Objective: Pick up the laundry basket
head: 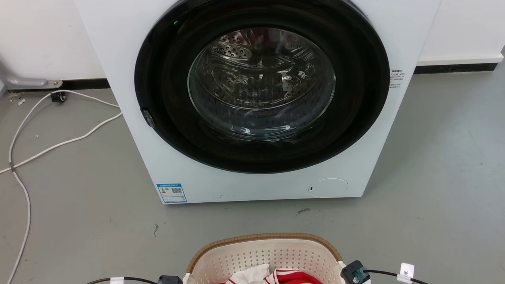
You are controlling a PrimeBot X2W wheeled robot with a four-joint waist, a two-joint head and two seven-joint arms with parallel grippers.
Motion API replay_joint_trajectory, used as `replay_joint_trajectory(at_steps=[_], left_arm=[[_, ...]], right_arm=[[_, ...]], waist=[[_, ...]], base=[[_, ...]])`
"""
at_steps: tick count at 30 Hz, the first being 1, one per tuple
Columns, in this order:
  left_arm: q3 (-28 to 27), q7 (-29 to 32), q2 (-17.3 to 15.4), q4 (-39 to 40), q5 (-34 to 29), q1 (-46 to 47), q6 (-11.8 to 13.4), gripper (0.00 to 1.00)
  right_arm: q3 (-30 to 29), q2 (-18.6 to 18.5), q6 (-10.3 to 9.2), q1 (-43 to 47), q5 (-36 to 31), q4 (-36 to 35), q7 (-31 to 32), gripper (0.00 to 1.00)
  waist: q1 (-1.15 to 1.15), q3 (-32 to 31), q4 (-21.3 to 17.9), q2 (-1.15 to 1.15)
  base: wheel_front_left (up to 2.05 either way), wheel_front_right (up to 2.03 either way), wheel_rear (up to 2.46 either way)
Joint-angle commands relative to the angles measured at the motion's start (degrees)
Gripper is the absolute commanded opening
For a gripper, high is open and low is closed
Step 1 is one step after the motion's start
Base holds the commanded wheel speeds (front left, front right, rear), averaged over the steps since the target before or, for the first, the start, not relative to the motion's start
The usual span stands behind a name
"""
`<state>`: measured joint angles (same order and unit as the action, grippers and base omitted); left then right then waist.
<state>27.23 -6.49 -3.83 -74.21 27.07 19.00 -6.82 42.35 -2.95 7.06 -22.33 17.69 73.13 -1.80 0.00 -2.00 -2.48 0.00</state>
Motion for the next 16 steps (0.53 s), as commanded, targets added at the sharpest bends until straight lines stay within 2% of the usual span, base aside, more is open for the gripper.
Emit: replay_joint_trajectory(at_steps=[1,16], left_arm=[[0.2,-1.0,-0.6,0.7,0.1,0.1,0.2,0.00],[1.0,-1.0,-0.7,0.7,0.8,0.0,0.1,0.00]], right_arm=[[0.9,0.1,0.78,0.3,-0.3,0.5,0.1,0.00],[1.7,0.1,0.78,0.2,0.3,0.6,0.1,0.00]], waist=[[0.00,0.0,0.0,0.00],[0.00,0.2,0.0,0.00]], base=[[0.00,0.00,0.00],[0.00,0.00,0.00]])
